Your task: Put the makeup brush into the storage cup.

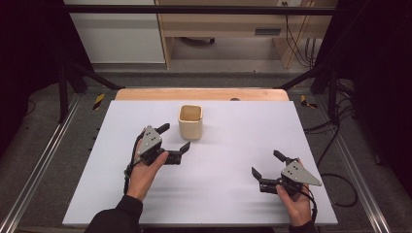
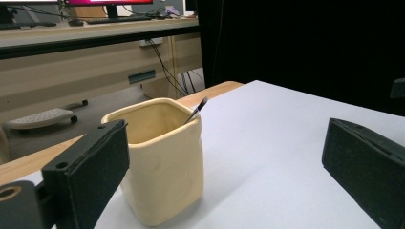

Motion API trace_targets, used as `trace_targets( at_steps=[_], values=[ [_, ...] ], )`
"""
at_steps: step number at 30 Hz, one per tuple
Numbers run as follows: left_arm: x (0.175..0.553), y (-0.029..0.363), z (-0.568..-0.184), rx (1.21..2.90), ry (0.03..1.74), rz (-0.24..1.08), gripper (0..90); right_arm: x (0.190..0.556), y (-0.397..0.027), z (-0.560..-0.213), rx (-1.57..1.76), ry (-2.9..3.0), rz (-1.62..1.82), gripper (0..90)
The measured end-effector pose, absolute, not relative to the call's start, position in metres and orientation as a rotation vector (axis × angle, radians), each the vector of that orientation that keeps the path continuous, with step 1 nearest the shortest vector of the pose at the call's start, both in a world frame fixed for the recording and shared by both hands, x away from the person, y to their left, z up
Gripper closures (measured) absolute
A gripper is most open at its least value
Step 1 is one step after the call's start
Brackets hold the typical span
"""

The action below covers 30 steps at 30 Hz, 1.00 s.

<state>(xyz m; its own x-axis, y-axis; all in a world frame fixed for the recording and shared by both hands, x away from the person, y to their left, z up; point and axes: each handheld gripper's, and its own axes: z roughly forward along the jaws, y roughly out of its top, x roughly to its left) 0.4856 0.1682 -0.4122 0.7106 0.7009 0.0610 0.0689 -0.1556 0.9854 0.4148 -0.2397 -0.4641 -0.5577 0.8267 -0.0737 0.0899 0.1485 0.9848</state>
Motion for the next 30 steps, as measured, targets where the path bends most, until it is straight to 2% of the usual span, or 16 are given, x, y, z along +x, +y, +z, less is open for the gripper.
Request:
trace_targets(
  at_steps=[30],
  values=[
    [0.452, 0.225, -0.431, 1.632, 0.614, 0.675, 2.5, 0.414, -0.239, -0.464, 0.873, 1.793, 1.45, 3.4]
  ],
)
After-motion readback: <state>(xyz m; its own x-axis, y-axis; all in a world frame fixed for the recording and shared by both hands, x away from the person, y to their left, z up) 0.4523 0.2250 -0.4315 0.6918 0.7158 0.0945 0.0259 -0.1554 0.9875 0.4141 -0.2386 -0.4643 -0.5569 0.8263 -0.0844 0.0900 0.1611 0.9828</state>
